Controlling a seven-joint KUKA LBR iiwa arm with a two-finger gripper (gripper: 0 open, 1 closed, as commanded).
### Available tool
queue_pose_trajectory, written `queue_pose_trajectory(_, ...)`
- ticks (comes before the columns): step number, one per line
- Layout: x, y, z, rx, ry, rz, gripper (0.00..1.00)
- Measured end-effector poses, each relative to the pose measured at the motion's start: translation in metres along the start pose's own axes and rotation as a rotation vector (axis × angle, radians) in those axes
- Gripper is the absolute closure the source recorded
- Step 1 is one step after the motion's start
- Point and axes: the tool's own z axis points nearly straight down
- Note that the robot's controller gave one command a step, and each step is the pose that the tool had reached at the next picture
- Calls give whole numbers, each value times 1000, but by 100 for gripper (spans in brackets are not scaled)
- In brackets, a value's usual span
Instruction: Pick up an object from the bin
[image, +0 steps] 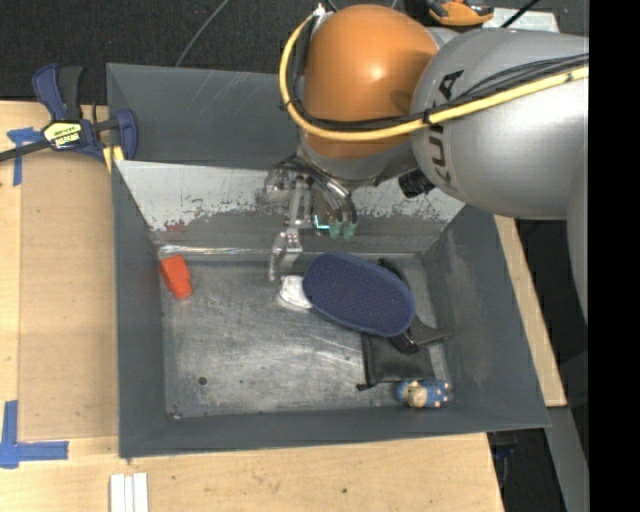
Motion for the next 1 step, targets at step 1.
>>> queue_pose_trajectory(1, 58, -77, 46, 3, -2, -216, 0)
